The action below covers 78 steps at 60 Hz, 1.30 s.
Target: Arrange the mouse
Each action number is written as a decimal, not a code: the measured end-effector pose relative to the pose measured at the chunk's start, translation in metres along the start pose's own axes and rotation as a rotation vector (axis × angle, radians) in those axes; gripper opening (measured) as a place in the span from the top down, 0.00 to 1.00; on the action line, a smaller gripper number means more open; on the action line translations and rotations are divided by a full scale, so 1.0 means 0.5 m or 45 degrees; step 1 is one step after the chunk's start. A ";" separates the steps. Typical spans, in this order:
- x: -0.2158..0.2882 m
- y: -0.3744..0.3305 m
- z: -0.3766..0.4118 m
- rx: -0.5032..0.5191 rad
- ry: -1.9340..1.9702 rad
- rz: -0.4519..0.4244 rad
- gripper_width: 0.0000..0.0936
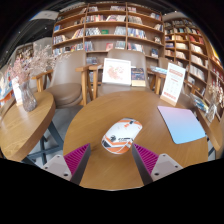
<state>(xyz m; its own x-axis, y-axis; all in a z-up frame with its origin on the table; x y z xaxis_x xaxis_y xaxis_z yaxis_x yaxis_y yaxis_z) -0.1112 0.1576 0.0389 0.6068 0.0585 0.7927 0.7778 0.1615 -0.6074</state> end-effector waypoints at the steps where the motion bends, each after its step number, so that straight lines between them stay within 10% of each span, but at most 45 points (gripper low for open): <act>1: 0.002 0.004 0.000 0.001 0.003 0.002 0.09; 41: 0.113 0.155 -0.006 0.053 0.030 0.031 0.12; 47: 0.118 0.163 -0.009 0.041 0.029 0.023 0.30; 49: 0.121 0.162 -0.011 0.031 0.020 0.023 0.50; 78: 0.265 -0.004 -0.269 0.029 0.009 -0.125 0.56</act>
<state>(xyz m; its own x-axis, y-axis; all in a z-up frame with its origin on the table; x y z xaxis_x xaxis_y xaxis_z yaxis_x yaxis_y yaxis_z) -0.0102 0.0324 0.1382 0.5288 0.0346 0.8480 0.8299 0.1885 -0.5252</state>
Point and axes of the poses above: the point between the fingertips, and its own axes, seen from behind it with the camera up: z to the left, x up, y forward, the way the camera looks, the point moved 8 cm from there along -y, backward, against the way the camera looks, and after that the axes turned 9 degrees about x, right-handed, at the moved point
